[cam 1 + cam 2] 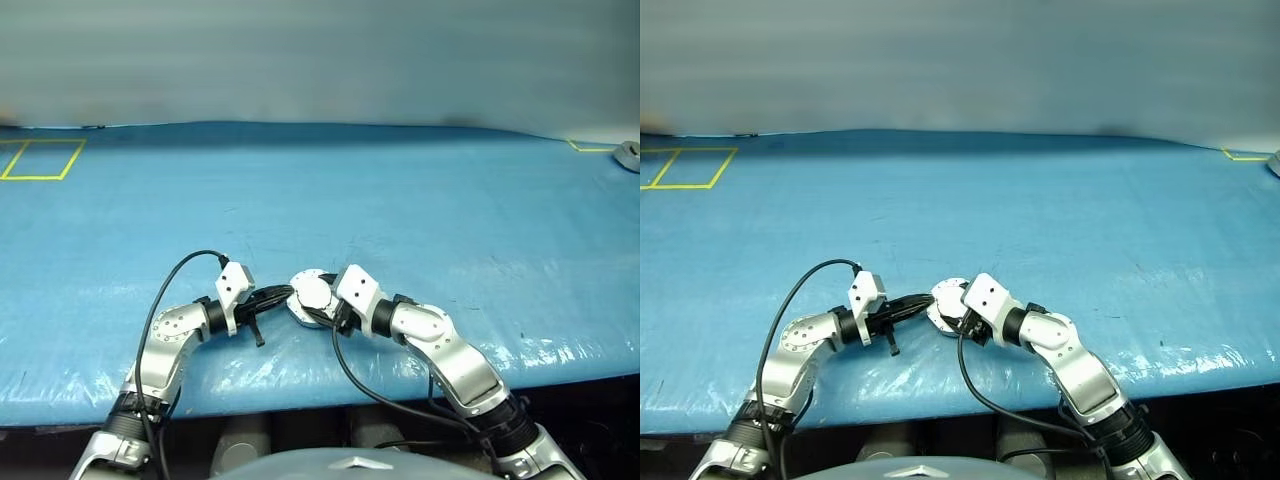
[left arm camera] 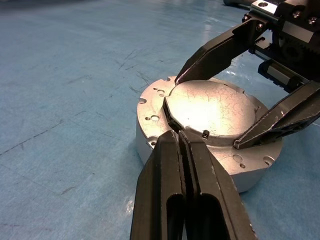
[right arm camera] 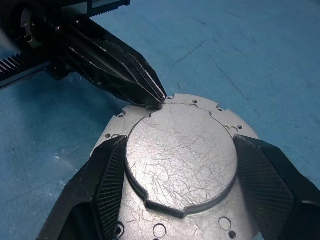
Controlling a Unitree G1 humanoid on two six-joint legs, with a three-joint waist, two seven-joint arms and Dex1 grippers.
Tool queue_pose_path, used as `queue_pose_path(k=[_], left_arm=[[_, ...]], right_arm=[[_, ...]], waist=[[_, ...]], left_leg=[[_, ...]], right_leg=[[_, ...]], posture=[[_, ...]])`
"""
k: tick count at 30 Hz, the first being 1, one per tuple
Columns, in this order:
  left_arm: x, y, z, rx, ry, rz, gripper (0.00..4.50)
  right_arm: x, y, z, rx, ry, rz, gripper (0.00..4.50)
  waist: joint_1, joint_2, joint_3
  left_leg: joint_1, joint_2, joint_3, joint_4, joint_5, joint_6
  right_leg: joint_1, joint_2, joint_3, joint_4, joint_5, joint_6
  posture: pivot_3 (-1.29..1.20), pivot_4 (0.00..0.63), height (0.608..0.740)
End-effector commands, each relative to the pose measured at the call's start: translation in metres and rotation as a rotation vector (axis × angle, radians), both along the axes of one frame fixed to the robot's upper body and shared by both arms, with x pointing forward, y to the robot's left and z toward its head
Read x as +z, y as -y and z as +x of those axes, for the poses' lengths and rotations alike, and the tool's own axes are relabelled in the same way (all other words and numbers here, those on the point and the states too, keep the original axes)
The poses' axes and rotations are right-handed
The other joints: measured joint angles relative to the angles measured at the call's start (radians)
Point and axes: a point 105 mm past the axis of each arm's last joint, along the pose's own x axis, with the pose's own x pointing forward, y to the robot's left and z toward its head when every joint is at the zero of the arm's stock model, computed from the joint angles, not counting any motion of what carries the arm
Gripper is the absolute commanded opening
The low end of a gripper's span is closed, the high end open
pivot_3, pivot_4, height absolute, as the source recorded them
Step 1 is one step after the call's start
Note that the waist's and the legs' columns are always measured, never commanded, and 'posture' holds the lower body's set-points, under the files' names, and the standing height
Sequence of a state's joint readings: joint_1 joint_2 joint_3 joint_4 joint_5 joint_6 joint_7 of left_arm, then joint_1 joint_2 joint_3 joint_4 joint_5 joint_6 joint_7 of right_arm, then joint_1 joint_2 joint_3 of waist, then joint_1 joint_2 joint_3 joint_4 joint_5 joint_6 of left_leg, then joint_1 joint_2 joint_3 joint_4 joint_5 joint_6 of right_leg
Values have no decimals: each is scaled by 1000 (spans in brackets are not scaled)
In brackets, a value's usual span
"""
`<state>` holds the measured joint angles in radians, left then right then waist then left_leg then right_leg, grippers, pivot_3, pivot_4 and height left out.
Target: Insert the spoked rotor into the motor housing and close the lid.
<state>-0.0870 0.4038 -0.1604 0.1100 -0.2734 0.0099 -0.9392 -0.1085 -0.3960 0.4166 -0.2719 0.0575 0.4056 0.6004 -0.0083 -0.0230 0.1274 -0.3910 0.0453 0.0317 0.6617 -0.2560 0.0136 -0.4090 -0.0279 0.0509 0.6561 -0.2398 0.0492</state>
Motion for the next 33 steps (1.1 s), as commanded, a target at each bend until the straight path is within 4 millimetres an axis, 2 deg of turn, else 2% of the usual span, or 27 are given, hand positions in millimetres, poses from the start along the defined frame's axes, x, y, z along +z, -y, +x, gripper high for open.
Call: queue_pose_path(k=[1,7,11,12,15,21,26,33], left_arm=[[-14,5,-7,-45,-56,45,26],[-25,6,-10,-75,-57,109,26],[-26,6,-8,-58,-56,112,26],[-27,6,-8,-57,-56,113,0],[-29,5,-9,-59,-63,119,0],[-29,4,-7,-40,-64,115,0],[-28,4,-5,-25,-61,103,0],[-26,8,0,-12,-41,91,0]], right_arm=[[-47,21,-12,-48,-159,-146,3014],[-45,19,-13,-49,-168,-128,3014],[-41,21,-6,-82,-125,-125,3014],[-39,21,-5,-83,-119,-113,3749],[-32,18,-1,-110,-86,-89,4463],[-18,15,2,-96,26,-78,4463],[3,15,3,-117,39,64,4463],[17,21,7,-152,52,129,4463]], waist=[[0,0,-1],[1,4,-8],[2,4,-9],[2,4,-9],[1,4,-10],[1,5,-9],[3,5,-8],[5,6,-7]], left_leg=[[0,0,0,0,0,0],[0,0,0,0,-1,1],[0,0,0,0,-1,1],[0,0,0,0,-1,1],[0,1,-1,0,-1,1],[-1,2,-1,-1,-1,2],[-3,2,-2,-1,-1,2],[-5,1,-1,-1,-2,4]], right_leg=[[0,0,0,0,0,0],[1,0,0,-2,0,0],[2,-1,0,-3,0,0],[2,-1,0,-4,0,0],[2,-1,0,-5,0,0],[2,-2,-1,-7,0,1],[1,-2,-1,-9,0,1],[1,-3,-1,-11,1,1]], posture=[[0,150,740],[0,150,740],[0,150,740],[0,150,740],[0,150,740],[0,150,740],[0,150,740],[0,150,740]])
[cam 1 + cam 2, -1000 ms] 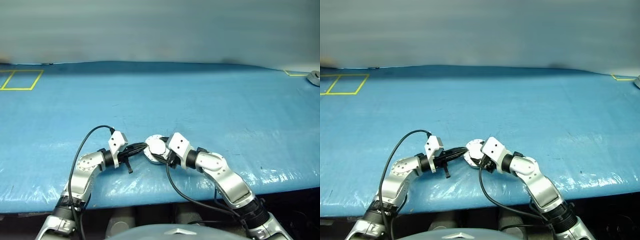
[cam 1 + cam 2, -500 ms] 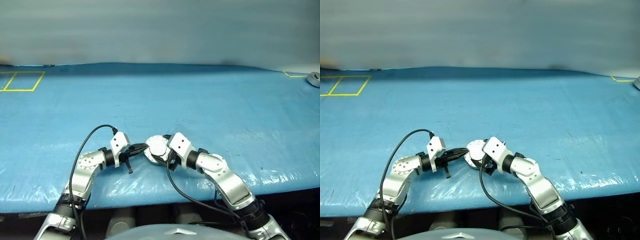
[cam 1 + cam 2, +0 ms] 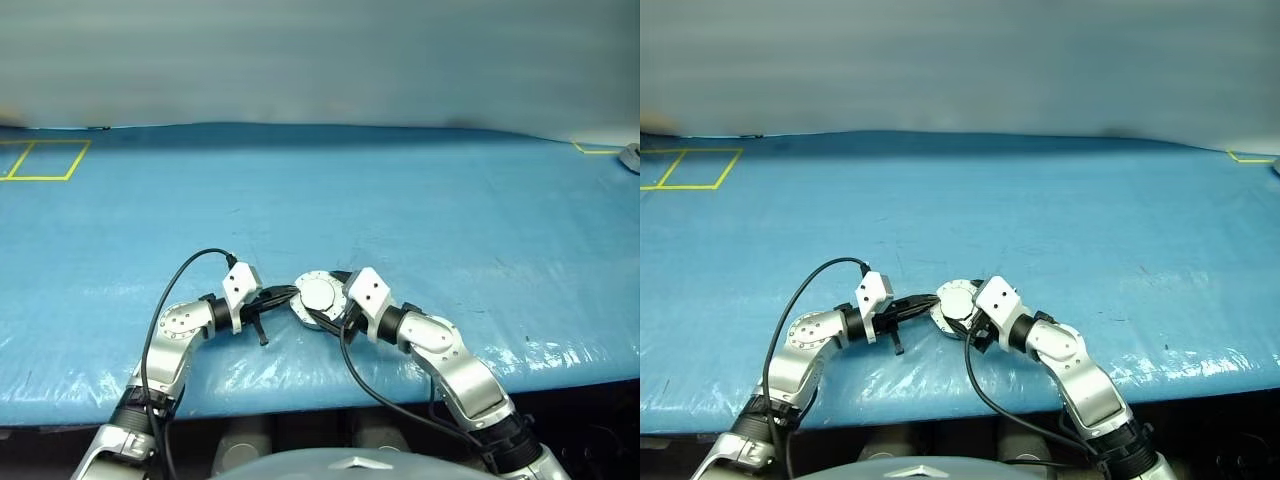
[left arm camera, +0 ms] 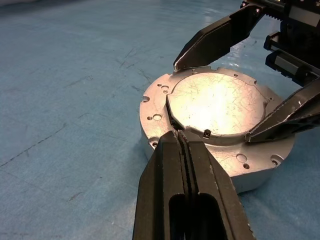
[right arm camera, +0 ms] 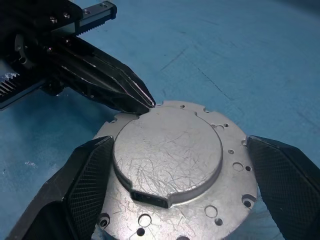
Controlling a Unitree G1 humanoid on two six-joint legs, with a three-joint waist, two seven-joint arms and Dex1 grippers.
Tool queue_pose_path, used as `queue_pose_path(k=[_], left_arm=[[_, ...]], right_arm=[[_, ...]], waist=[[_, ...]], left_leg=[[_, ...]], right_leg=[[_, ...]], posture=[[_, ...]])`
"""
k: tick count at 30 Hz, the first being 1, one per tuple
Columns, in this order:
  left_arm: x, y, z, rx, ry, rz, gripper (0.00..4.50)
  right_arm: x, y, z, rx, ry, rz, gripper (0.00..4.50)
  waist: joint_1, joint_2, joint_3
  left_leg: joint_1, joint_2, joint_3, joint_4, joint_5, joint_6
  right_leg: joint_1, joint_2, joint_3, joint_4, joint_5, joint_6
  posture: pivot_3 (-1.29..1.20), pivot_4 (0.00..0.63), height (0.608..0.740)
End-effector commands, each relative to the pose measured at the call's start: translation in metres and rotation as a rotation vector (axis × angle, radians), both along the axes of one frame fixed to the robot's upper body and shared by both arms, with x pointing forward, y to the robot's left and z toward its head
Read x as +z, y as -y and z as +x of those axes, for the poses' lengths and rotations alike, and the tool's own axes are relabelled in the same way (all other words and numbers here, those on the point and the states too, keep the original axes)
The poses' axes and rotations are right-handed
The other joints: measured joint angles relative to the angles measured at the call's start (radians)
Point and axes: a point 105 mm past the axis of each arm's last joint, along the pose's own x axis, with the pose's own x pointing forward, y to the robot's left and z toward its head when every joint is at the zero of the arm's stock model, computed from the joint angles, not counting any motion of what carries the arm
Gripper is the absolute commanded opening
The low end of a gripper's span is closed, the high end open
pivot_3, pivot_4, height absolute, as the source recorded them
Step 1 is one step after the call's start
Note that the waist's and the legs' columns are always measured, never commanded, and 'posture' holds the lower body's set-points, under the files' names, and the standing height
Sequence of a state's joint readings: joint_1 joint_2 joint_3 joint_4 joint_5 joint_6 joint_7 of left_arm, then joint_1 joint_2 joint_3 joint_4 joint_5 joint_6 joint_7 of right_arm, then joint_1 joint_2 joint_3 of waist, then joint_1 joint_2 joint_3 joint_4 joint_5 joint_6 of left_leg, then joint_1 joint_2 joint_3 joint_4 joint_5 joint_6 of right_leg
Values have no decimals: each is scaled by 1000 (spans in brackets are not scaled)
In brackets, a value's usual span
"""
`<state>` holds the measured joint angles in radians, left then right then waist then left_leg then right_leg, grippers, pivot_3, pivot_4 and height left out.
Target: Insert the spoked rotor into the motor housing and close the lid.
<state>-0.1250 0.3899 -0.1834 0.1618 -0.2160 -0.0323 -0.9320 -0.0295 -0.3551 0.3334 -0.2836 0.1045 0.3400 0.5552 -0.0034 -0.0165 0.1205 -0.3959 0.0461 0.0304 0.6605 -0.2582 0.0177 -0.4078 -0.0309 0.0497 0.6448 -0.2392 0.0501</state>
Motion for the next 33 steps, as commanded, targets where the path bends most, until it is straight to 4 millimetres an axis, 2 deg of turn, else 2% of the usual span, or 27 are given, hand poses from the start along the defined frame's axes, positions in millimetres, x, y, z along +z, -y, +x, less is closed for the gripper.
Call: queue_pose_path(k=[1,6,10,13,18,20,23,27,33], left_arm=[[-21,2,-5,8,-68,39,0],[-21,2,-6,-4,-64,48,0],[-25,0,-7,-1,-78,59,0],[-26,0,-8,-2,-81,61,0],[-28,1,-6,-4,-76,61,0],[-28,1,-5,-3,-69,63,0],[-27,1,-5,-5,-65,65,0],[-27,0,-5,-5,-64,73,0],[-26,-2,-4,-6,-64,81,0]], right_arm=[[11,10,6,-49,37,9,4463],[14,24,6,-141,10,61,4463],[19,48,3,-269,-87,220,4463],[23,54,-2,-308,-162,339,4463],[11,54,-12,-308,-327,434,4463],[6,47,-19,-279,-425,499,4463],[8,36,-26,-218,-552,645,4463],[12,34,-18,-237,-572,732,4463],[2,27,-13,-253,-592,676,4463]], waist=[[0,0,0],[2,0,1],[3,0,1],[2,0,2],[3,2,2],[3,2,3],[3,2,3],[2,2,3],[2,2,3]], left_leg=[[0,0,0,0,0,0],[-1,0,0,-1,0,0],[-3,0,0,-1,0,1],[-3,0,0,-1,0,1],[-3,0,-1,-1,0,1],[-3,0,-1,-1,-1,1],[-3,0,-1,-2,-1,1],[-4,-1,-1,-2,-1,2],[-4,-2,-1,-2,-1,2]], right_leg=[[0,0,0,0,0,0],[-1,0,0,0,0,0],[-1,0,0,0,1,0],[-1,0,0,0,1,0],[-2,0,0,-1,0,0],[-2,0,0,-1,1,0],[-1,-1,-1,-2,1,-1],[-2,-3,-1,-2,2,-1],[-2,-4,-3,-2,0,1]], posture=[[0,150,740],[0,150,740],[0,150,740],[0,150,740],[0,150,740],[0,150,740],[0,150,740],[0,150,740],[0,150,740]])
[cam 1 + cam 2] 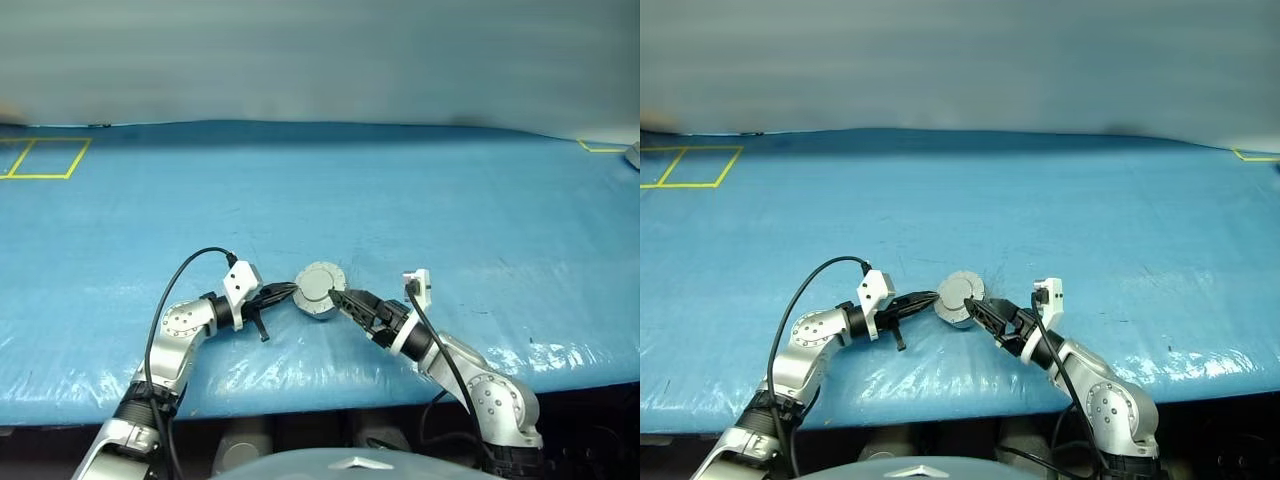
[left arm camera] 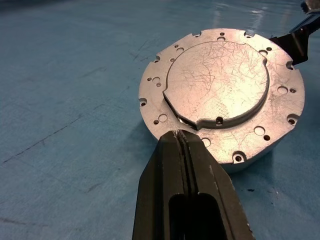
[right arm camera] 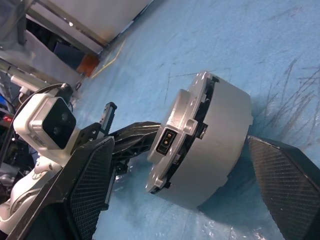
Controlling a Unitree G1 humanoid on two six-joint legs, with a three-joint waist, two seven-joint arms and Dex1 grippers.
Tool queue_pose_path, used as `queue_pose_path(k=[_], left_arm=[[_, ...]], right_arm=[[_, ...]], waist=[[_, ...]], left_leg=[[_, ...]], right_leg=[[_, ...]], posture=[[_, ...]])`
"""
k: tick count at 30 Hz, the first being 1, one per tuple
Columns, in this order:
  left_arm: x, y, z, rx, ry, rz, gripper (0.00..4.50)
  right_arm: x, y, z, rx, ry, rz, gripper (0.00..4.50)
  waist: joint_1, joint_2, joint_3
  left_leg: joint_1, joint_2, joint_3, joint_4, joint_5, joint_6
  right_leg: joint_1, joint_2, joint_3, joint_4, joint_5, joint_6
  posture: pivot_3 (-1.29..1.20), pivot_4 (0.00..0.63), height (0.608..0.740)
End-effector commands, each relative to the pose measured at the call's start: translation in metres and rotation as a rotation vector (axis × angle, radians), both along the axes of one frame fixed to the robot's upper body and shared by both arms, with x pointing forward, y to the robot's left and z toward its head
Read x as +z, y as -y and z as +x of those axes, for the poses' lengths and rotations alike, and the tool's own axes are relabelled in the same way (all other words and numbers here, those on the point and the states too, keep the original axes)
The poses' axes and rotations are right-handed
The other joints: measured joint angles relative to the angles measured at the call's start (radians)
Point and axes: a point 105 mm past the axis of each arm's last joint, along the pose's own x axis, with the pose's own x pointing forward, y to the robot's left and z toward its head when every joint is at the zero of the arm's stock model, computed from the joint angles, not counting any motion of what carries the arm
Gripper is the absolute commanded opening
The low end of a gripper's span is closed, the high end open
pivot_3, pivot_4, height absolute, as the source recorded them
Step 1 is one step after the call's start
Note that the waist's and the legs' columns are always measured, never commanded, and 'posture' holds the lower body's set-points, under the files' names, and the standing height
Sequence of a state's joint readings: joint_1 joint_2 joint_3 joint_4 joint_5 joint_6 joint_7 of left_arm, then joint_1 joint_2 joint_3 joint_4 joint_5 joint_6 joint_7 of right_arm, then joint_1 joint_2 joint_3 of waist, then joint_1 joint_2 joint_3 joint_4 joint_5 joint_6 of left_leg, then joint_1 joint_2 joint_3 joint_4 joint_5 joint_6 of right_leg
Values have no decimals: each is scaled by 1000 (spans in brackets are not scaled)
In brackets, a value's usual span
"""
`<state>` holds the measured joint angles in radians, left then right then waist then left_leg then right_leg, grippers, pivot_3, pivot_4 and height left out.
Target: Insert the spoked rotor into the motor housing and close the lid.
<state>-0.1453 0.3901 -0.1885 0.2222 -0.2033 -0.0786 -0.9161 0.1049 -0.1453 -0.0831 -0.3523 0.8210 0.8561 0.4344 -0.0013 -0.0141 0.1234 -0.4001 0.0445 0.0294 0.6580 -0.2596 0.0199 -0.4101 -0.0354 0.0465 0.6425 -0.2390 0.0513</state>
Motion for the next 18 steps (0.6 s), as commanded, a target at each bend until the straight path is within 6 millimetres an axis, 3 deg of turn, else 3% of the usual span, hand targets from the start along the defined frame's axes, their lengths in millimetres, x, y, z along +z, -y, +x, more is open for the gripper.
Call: queue_pose_path(k=[1,5,7,15,18], left_arm=[[-21,1,-9,-24,-77,65,0],[-21,0,-9,-24,-77,68,0],[-21,0,-9,-24,-77,70,0],[-20,2,-11,-25,-76,70,0],[-19,3,-11,-27,-75,69,0]], right_arm=[[-3,-6,2,5,-2,-24,4463],[-8,-8,4,-5,-18,-15,4296],[-6,-9,6,-18,-18,21,3860],[-1,-12,8,-15,13,27,1406],[-2,-13,9,-22,10,19,1345]], waist=[[0,0,0],[0,0,0],[-1,0,0],[-12,3,2],[-11,3,2]], left_leg=[[0,0,0,0,0,0],[-3,-1,0,-1,0,0],[-3,-1,0,-1,0,0],[-4,-1,1,0,0,0],[-3,0,1,-1,0,0]], right_leg=[[0,0,0,0,0,-1],[1,0,0,0,1,-2],[1,0,0,0,1,-2],[1,1,2,1,0,4],[1,1,1,1,0,4]], posture=[[0,150,740],[0,150,740],[0,150,740],[0,150,740],[0,150,740]])
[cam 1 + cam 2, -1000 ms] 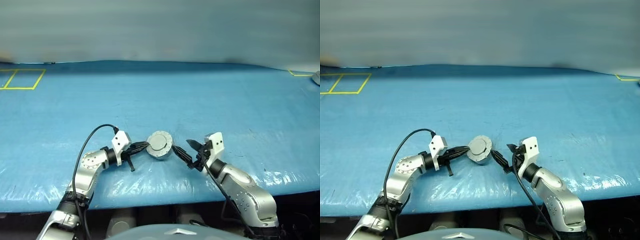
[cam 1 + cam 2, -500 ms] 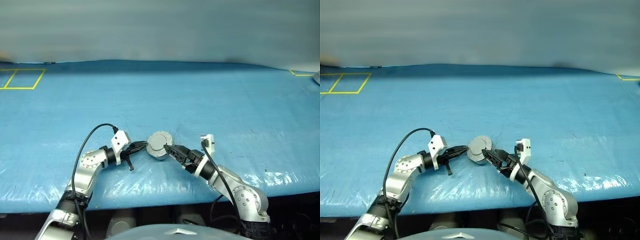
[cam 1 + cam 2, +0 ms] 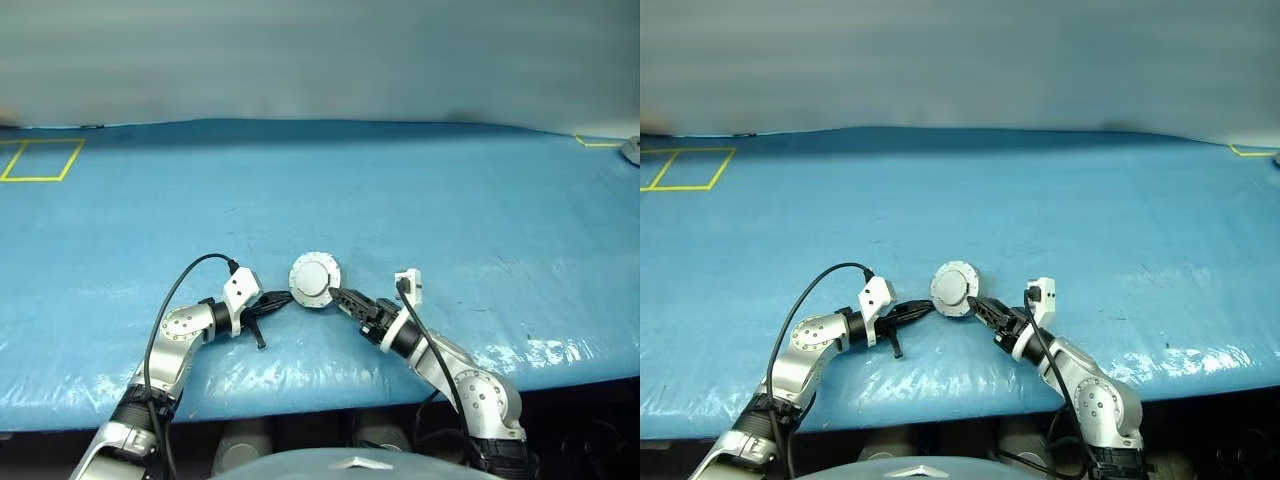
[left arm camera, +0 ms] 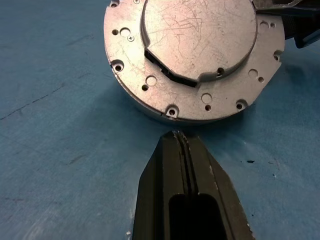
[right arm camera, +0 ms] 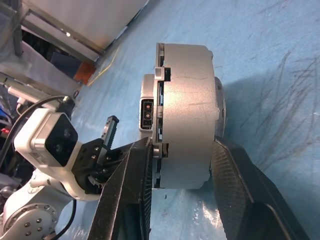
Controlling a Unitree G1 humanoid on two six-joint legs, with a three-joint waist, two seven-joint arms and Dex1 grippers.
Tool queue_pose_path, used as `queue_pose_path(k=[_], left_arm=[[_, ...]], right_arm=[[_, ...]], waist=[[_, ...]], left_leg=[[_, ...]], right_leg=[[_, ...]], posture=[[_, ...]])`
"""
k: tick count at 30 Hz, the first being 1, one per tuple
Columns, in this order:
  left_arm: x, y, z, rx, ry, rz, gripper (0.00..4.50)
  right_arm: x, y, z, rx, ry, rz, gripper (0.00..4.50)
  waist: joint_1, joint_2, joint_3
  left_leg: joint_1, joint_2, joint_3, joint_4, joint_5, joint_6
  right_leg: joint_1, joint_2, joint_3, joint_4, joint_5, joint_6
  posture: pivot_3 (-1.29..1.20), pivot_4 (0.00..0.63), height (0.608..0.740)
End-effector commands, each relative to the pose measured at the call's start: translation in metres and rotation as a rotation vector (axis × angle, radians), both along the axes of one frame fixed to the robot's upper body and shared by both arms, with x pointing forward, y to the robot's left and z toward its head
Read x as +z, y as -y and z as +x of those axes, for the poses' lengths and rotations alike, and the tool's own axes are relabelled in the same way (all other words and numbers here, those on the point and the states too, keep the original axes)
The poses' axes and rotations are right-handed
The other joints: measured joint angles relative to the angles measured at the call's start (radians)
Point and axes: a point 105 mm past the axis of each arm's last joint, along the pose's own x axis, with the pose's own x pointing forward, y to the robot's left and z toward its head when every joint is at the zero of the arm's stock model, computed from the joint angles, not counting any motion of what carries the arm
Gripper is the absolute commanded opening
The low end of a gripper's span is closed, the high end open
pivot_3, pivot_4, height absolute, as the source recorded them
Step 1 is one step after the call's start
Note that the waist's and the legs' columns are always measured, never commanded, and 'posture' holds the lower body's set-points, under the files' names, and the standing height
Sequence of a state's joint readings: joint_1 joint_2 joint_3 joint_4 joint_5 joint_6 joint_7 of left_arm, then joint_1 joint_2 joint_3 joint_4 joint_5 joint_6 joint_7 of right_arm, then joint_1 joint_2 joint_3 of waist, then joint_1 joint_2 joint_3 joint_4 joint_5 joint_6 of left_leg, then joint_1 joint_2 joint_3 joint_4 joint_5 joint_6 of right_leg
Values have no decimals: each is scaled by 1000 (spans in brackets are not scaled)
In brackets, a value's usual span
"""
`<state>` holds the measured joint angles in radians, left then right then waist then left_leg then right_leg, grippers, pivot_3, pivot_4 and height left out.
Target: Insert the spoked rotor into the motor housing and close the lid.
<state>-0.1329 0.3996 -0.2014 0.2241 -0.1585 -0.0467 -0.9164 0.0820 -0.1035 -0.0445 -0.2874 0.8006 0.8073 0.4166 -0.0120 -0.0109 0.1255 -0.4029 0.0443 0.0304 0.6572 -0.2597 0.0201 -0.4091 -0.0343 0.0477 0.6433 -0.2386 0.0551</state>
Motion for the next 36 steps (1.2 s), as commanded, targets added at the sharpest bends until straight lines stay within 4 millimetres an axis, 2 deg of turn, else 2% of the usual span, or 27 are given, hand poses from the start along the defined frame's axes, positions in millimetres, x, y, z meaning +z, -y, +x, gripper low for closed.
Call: queue_pose_path(k=[1,9,16,19,23,27,30,36], left_arm=[[-6,6,-6,-21,-33,8,0],[-3,3,-7,-25,-50,-14,0],[10,-10,-11,-29,-65,-49,0],[19,-23,-14,-12,-66,-43,0],[31,-34,-14,23,-70,-72,0],[58,-35,-6,97,-96,-241,0],[68,-38,3,182,-138,-320,0],[94,-50,13,317,-218,-565,0]], right_arm=[[4,-1,3,-9,25,-9,1345],[-1,2,4,-47,-6,0,1345],[6,8,12,-141,-89,239,1345],[-12,12,19,-235,-252,278,1344],[-4,6,18,-221,-292,442,1344],[6,-3,14,-174,-291,531,1344],[9,-8,13,-157,-288,553,1344],[33,-8,20,-151,-194,579,1344]], waist=[[0,0,0],[-1,0,0],[-7,1,2],[-16,1,3],[-15,3,4],[-14,3,5],[-18,4,7],[-26,4,13]], left_leg=[[0,0,0,0,0,0],[0,0,0,-1,0,0],[-3,1,0,-1,0,0],[-5,1,-1,-1,0,0],[-6,2,-2,-1,0,0],[-8,2,-2,0,0,0],[-9,2,-2,0,0,0],[-9,1,-4,0,0,0]], right_leg=[[0,0,0,0,0,0],[0,0,0,0,1,-2],[-4,1,1,0,2,-4],[-6,2,1,0,2,-4],[-6,4,1,0,3,-4],[-7,4,2,0,3,-3],[-7,4,2,0,5,1],[-7,7,2,0,7,4]], posture=[[0,150,740],[0,150,740],[0,150,740],[0,150,740],[0,150,740],[0,150,740],[0,150,740],[0,150,740]])
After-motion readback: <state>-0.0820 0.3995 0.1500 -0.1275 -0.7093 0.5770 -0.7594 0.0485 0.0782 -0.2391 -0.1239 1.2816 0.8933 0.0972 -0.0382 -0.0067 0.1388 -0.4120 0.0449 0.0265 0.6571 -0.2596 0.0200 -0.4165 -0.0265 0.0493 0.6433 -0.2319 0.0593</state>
